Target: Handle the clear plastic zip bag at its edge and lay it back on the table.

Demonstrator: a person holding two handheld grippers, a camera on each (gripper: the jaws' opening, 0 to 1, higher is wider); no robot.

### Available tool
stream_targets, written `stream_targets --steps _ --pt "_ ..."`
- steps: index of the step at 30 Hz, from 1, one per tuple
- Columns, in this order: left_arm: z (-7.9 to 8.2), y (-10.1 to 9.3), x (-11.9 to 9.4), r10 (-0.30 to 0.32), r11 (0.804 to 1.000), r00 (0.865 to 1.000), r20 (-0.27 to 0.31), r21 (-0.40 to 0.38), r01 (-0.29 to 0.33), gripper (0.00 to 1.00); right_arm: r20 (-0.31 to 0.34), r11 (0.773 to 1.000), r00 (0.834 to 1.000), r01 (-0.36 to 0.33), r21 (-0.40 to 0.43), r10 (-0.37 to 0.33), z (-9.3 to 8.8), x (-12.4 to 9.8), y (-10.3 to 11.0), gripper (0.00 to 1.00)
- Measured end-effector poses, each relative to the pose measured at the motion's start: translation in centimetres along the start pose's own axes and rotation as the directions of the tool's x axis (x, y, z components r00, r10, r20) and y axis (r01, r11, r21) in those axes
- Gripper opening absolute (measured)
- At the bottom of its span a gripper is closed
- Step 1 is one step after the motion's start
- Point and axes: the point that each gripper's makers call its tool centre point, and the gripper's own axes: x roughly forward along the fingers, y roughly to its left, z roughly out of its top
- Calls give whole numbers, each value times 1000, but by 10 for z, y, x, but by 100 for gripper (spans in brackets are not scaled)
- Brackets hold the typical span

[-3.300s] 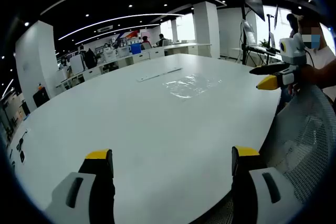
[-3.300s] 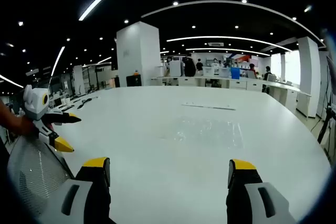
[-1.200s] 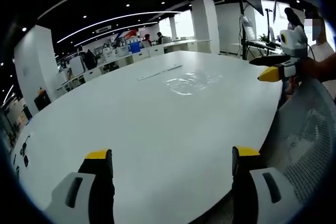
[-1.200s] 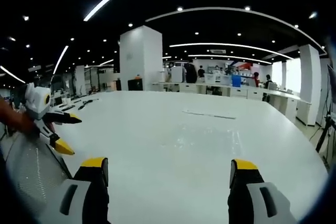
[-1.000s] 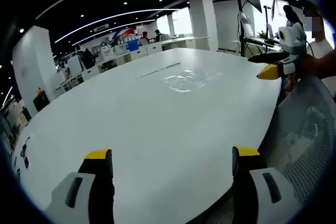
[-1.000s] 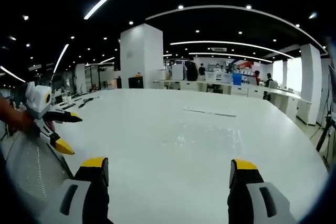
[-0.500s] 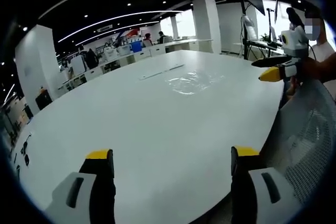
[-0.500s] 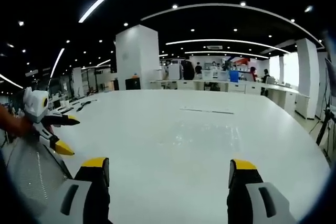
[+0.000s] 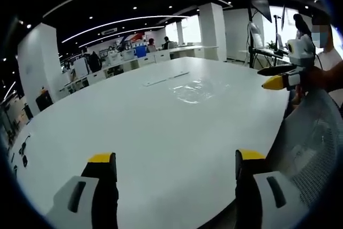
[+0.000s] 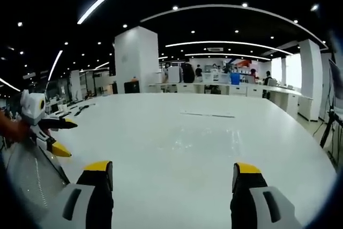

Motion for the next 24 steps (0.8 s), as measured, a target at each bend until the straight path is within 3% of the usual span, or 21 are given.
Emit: stream_targets --steps 7,11,14,19,24 --pt "5 3 -2 -1 1000 1000 8 -4 1 89 3 1000 1000 -7 -1 7 4 -1 4 93" --pt "8 8 -3 2 1000 1000 -1 -3 -2 87 4 998 998 -63 -17 63 9 2 15 93" --pt "12 16 -2 37 997 999 -31 65 -35 89 -3 994 995 -100 -35 100 15 8 17 93" --pt "28 7 7 -14 994 1000 -8 104 14 88 10 990 993 -117 -75 118 30 20 12 91" --pt "39 -3 20 -53 994 998 16 101 51 90 12 987 993 -119 -108 121 45 34 7 81"
